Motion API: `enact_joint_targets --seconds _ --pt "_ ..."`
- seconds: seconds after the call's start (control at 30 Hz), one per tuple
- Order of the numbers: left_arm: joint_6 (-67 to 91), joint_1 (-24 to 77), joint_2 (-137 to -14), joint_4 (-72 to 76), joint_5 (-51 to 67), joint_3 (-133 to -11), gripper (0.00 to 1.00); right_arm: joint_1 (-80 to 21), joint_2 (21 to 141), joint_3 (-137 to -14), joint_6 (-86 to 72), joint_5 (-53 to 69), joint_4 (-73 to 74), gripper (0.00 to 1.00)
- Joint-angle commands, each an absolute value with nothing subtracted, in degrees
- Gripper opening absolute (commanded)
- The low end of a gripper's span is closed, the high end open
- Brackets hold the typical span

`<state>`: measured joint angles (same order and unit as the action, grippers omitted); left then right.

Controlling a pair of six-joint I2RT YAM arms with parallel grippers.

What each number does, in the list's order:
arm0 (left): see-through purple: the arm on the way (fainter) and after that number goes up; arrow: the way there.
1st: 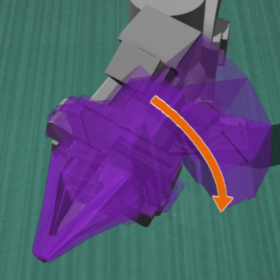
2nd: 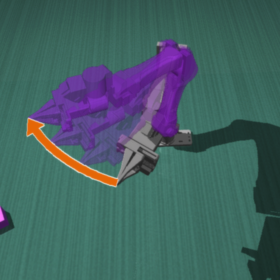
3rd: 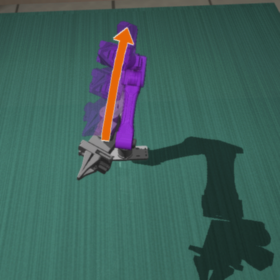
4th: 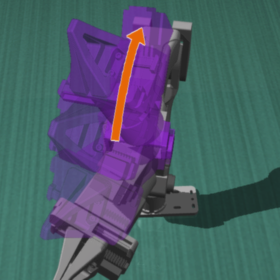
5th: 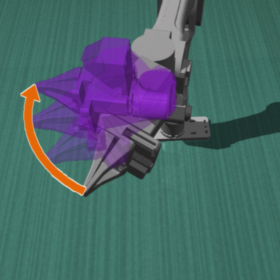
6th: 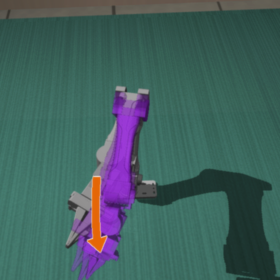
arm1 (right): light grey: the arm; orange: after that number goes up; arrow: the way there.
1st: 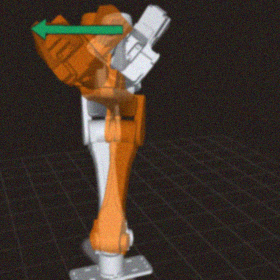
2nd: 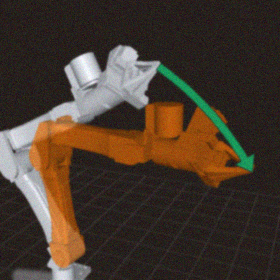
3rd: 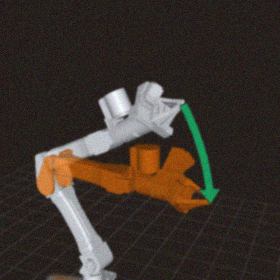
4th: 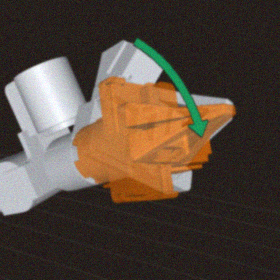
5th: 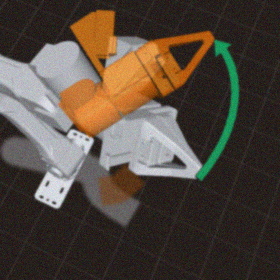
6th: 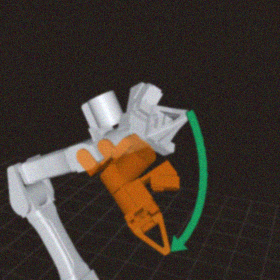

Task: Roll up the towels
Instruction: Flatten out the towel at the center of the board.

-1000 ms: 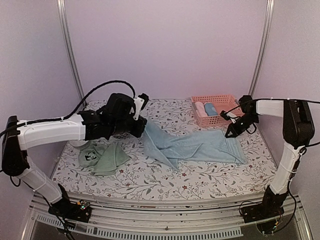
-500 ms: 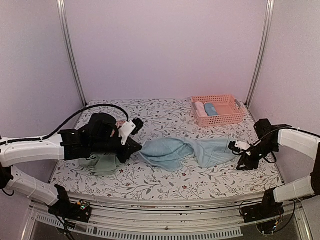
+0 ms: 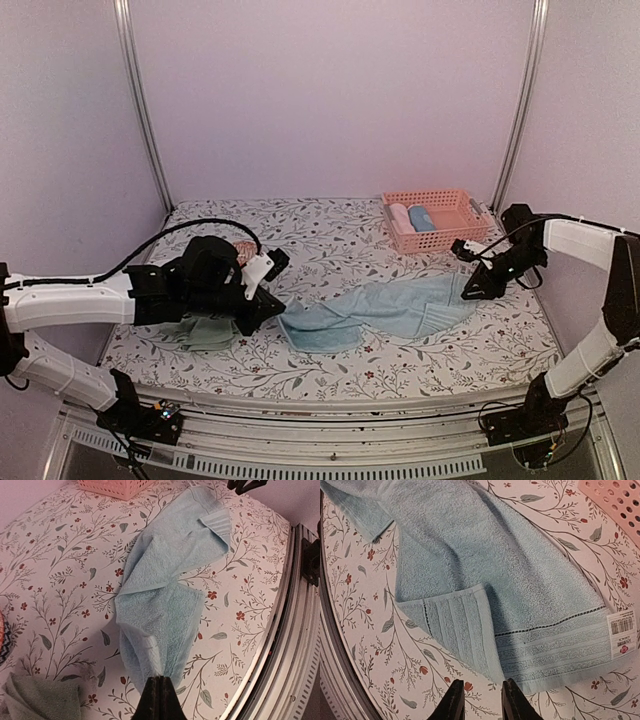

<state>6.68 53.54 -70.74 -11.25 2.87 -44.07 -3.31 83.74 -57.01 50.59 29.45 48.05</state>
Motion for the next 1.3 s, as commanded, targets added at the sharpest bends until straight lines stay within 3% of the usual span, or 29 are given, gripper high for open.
enact_joint_targets --seconds 0.0,0.57,1.27 --pt "7.76 53.99 -71.50 -9.24 3.87 -44.40 0.00 -3.75 91.40 -61.82 45.14 31.81 47.28 0.27" --pt "9.64 54.06 -72.75 -7.61 3.19 -44.38 0.00 -11.71 107.39 -71.24 42.11 31.52 47.37 0.27" --pt "10.48 54.10 -72.87 -7.12 3.63 -43.47 0.00 -15.37 112.84 -74.66 42.45 29.18 49.57 0.37"
